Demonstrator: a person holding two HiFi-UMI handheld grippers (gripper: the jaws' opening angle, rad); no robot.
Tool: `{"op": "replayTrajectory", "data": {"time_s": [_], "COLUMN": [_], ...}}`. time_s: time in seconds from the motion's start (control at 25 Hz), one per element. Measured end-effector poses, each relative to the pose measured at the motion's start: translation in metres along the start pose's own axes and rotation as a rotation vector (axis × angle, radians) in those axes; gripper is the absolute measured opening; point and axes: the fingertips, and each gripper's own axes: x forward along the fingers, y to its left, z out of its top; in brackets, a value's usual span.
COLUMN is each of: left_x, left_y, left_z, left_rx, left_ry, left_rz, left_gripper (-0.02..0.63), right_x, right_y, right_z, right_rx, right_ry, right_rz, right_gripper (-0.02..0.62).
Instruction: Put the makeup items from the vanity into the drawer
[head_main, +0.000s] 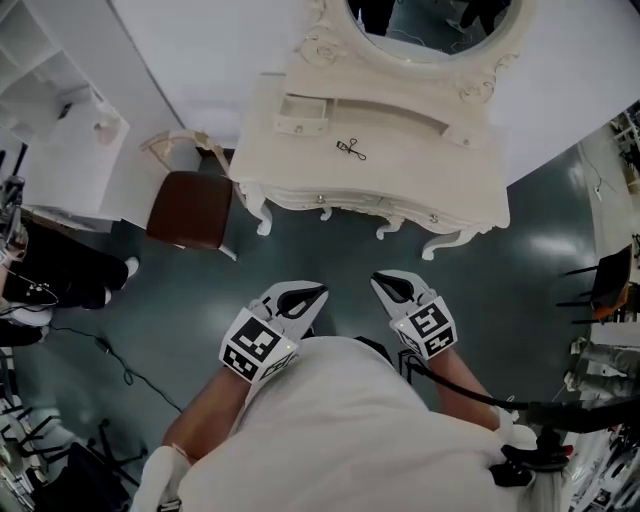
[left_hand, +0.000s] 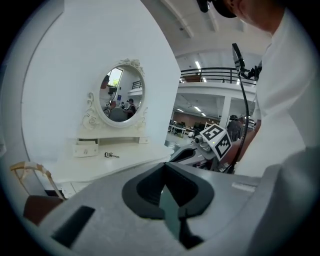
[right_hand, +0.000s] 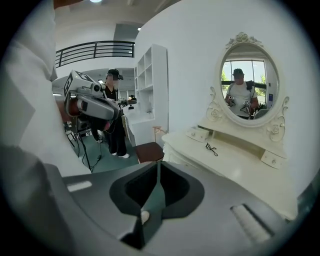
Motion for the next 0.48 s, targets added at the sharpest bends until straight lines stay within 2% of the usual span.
{"op": "replayTrajectory", "data": {"time_s": [0.2,0.48], "left_x": [-0.012,-0.009], "left_y": [0.066,0.126], "left_z": [0.003,0.015], "left_rx": [-0.014,-0.07], "left_ry": [0.014,-0.007], "left_rz": [0.024,0.086], "left_gripper": [0.002,0.002], "right_x": [0.051,0.104], "right_y": [-0.03,-0.085], "right_z": [0.039,0.063], "right_rx": [-0.017,-0.055], "right_ry": [-0.005,0.028], "right_rz": [-0.023,-0.023], "right_gripper": [0.023,0.026]}}
